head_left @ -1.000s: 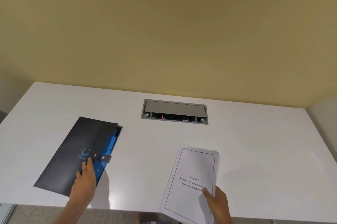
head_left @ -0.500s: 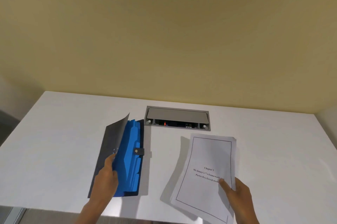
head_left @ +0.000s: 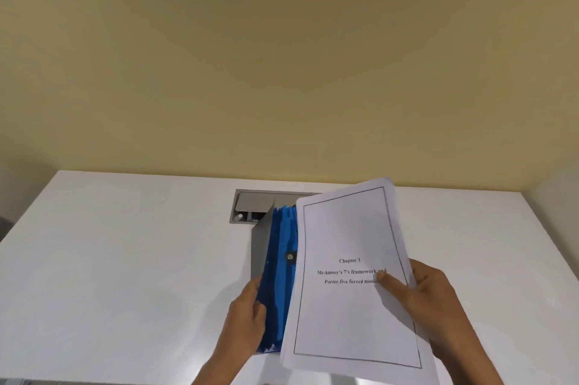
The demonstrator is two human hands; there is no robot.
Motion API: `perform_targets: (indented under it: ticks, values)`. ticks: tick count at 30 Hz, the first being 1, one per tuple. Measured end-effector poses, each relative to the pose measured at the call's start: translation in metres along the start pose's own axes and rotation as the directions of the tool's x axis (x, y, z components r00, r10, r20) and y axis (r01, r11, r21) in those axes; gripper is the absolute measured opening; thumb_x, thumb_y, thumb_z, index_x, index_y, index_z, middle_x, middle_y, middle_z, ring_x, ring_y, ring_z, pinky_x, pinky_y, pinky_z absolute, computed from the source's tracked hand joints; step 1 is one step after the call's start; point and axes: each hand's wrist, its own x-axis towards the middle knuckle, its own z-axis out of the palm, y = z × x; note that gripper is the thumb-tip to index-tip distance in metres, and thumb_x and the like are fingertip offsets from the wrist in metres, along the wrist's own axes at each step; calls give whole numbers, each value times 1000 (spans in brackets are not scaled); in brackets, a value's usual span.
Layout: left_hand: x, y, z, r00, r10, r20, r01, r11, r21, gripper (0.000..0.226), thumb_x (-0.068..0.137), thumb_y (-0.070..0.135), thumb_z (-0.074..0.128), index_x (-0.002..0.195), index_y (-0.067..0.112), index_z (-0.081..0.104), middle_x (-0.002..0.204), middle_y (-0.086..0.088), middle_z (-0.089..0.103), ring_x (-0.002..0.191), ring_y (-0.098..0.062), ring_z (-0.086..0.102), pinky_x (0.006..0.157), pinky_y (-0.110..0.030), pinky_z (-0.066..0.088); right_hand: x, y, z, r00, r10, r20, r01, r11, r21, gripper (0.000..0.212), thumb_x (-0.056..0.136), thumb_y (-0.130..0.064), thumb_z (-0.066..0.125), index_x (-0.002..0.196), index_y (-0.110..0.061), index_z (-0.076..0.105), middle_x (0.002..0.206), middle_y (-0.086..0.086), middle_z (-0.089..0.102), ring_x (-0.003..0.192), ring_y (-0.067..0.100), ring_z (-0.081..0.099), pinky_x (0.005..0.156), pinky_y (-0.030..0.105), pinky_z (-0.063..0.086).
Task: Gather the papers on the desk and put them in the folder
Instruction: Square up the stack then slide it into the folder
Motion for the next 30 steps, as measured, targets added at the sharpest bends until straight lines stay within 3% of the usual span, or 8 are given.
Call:
perform_targets:
  ticks: [3,8,10,13,19,23,27,30]
  values:
    - [-3,7,12,999,6,42,-6,1000,7,58,105,0,41,157,26,43,148,2,61,128,-27,66,102,-21,54,7,-14,-1,997,-38,61,46,990,-136,22,90,-20,78,81,-39,80,75,-11,81,60,4,73,50,12,49]
    - [-4,15,23,996,-23,87,21,999,30,55,107,4,39,157,25,40,152,-1,58,133,-26,61,111,-40,54,31,-25,9,994,-5,110,42,939,-341,7,87,-23,73,84,-20,78,78,0,80,73,22,76,64,33,59]
    - [-3,16,26,996,-25,87,22,999,43,55,108,6,41,160,23,35,155,-3,55,136,-26,59,115,-40,50,41,-27,17,991,26,131,31,910,-413,8,86,-21,71,87,-16,77,78,-2,79,72,16,75,60,28,58]
    - [-1,16,28,995,-42,89,38,998,56,58,108,7,44,162,24,32,155,-3,54,138,-26,58,117,-40,48,55,-29,29,988,34,148,43,874,-485,9,87,-18,65,83,-16,73,73,-7,72,61,4,63,39,8,39]
    - [7,13,35,993,-42,111,28,992,124,57,108,16,47,161,29,31,155,11,52,136,-17,59,114,-26,46,79,-32,63,985,20,172,74,852,-518,20,88,-10,58,70,-15,63,67,-9,60,56,2,54,36,7,36]
    - [9,11,38,994,-52,92,36,985,167,57,106,21,51,160,31,32,156,12,51,134,-20,61,113,-19,42,89,-28,87,981,-26,194,128,835,-535,24,91,-8,57,70,-20,55,70,-10,57,59,2,51,43,9,34]
    - [9,14,41,993,-85,84,69,982,175,58,107,21,52,160,31,31,158,7,51,137,-23,59,116,-17,32,93,-14,106,985,-40,167,122,845,-520,12,95,-11,59,94,-6,70,93,5,72,81,20,68,67,30,60]
    - [9,17,41,993,-94,67,82,983,166,58,107,16,51,161,28,32,157,4,53,133,-22,62,118,-22,35,91,2,122,988,-73,132,132,848,-514,17,99,-16,59,106,-6,70,103,6,74,85,18,68,80,37,65]
